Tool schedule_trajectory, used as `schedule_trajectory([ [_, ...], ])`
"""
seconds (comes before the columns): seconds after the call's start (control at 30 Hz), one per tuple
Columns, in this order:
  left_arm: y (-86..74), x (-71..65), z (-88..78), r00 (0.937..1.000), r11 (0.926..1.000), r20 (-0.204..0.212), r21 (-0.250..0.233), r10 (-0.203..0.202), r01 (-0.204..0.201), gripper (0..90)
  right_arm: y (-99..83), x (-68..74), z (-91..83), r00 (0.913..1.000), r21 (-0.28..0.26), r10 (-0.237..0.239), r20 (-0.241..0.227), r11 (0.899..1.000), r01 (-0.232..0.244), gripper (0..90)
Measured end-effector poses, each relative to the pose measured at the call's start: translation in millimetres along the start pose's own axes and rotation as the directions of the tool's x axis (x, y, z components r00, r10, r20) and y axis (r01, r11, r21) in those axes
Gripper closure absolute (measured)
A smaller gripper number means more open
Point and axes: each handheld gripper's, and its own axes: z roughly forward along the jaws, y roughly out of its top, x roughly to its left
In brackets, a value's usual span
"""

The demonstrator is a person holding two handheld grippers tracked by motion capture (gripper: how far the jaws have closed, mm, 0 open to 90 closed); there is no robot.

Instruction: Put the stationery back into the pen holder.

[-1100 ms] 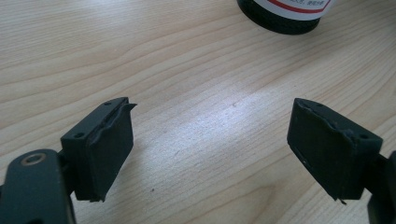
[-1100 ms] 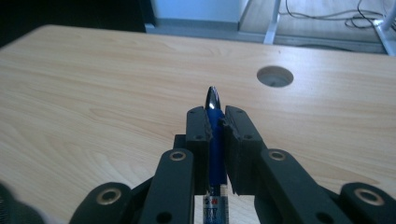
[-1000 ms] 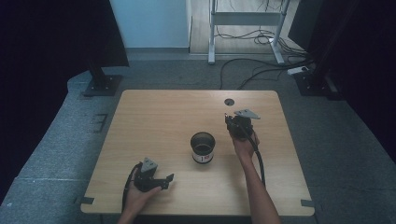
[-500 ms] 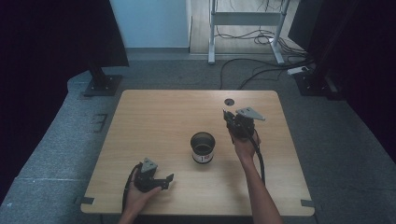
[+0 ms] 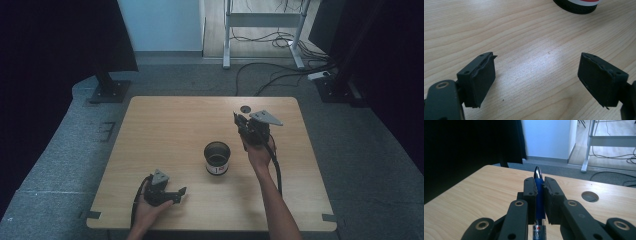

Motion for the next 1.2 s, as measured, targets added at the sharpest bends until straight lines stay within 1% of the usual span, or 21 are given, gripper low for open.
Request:
schedule_trajectory([
  [0.17, -0.1, -0.4, 0.7, 1.0000, 1.0000, 0.006, 0.003, 0.000, 0.000, 15.0, 4.6, 7.7, 0.4, 0.9999, -0.011, -0.012, -0.011, 1.000, 0.012, 79.2],
  [0.47, -0.4, -0.3, 1.0, 1.0000, 1.0000, 0.010, 0.004, -0.001, 0.001, 15.0, 12.0, 19.9, 4.7, 0.9991, -0.014, -0.022, -0.035, 1.000, 0.022, 79.1],
  [0.57, -0.5, -0.4, 1.0, 0.9999, 1.0000, 0.012, 0.005, -0.001, 0.001, 15.0, 14.5, 24.8, 7.5, 0.9989, -0.016, -0.026, -0.039, 1.000, 0.026, 79.1],
  [0.7, -0.4, 0.0, 0.2, 0.9999, 1.0000, 0.010, -0.001, -0.004, 0.004, 15.0, 16.9, 31.2, 12.5, 0.9983, -0.017, -0.018, -0.055, 1.000, 0.017, 79.1],
  [0.83, -0.1, 1.2, -1.2, 0.9999, 0.9998, 0.006, -0.012, -0.014, 0.014, 15.0, 19.2, 37.5, 17.2, 0.9977, -0.012, -0.027, -0.062, 1.000, 0.026, 79.1],
  [0.9, 0.0, 2.2, -1.7, 0.9999, 0.9998, 0.008, -0.010, -0.014, 0.014, 15.1, 20.5, 40.0, 19.2, 0.9973, -0.013, -0.027, -0.068, 1.000, 0.027, 79.0],
  [1.13, -0.4, 2.0, -0.8, 0.9998, 0.9999, 0.014, -0.006, -0.016, 0.016, 15.0, 19.8, 45.4, 26.4, 0.9969, -0.005, -0.034, -0.071, 0.999, 0.034, 79.0],
  [1.2, -0.5, 2.0, -0.8, 0.9998, 0.9999, 0.013, -0.004, -0.014, 0.014, 15.1, 18.5, 47.1, 28.6, 0.9966, -0.003, -0.030, -0.077, 1.000, 0.030, 79.0],
])
